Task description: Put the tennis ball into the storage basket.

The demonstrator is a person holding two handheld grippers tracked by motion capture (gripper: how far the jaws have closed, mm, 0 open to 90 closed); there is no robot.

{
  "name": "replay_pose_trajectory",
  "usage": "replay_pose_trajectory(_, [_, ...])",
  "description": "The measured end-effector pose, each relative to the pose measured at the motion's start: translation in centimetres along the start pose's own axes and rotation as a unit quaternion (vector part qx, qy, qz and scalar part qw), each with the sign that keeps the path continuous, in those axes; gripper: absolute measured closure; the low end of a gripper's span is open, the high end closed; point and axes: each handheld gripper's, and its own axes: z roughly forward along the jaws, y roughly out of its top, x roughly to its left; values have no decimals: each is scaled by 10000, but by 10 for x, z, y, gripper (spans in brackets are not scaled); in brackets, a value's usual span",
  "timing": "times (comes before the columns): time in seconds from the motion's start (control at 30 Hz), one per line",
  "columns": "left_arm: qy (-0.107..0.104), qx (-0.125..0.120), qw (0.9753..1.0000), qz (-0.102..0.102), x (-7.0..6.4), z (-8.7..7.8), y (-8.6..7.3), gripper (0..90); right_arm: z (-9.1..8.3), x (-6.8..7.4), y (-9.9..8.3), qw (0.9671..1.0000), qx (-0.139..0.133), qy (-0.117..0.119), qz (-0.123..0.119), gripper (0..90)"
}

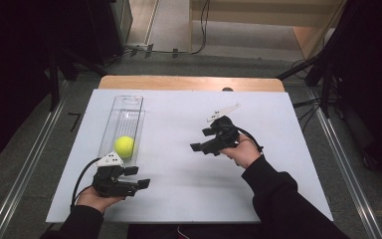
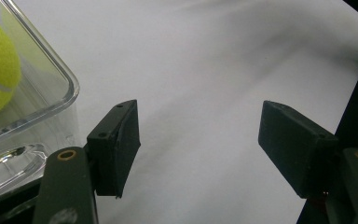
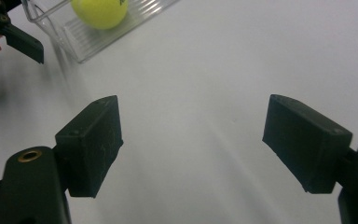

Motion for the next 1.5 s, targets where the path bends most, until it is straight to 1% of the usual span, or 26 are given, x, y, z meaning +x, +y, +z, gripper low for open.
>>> replay_pose_trajectory(0.07, [-5, 1, 10000, 6, 0, 0, 0, 300, -2, -2, -3, 10000, 12, -13, 8, 176])
replay_pose_trajectory(0.23, [-3, -1, 10000, 11, 0, 0, 0, 300, -7, -9, -9, 9999, -33, 7, 130, 180])
replay_pose_trajectory(0.33, [2, 0, 10000, 1, 0, -1, 0, 300, -12, -11, -13, 9999, -52, -54, 151, 180])
replay_pose_trajectory(0.5, [0, -2, 10000, 7, 0, -1, 0, 300, -20, -14, -21, 9997, -100, -89, 197, 180])
replay_pose_trajectory(0.7, [8, -10, 10000, -2, 0, -1, 0, 300, -29, -16, -32, 9996, -79, -123, 258, 180])
replay_pose_trajectory(0.87, [29, -45, 10000, -10, 0, -1, 0, 300, -35, -17, -39, 9995, -72, -143, 281, 180])
replay_pose_trajectory(0.9, [31, -45, 10000, -10, 0, -1, 0, 300, -36, -16, -40, 9994, -69, -149, 315, 180])
replay_pose_trajectory(1.0, [39, -36, 10000, -10, 0, -1, 0, 300, -39, -15, -44, 9995, -73, -151, 278, 180])
replay_pose_trajectory(1.5, [28, -42, 10000, -6, 0, -1, 0, 300, -52, -14, -65, 9988, -54, -197, 435, 180])
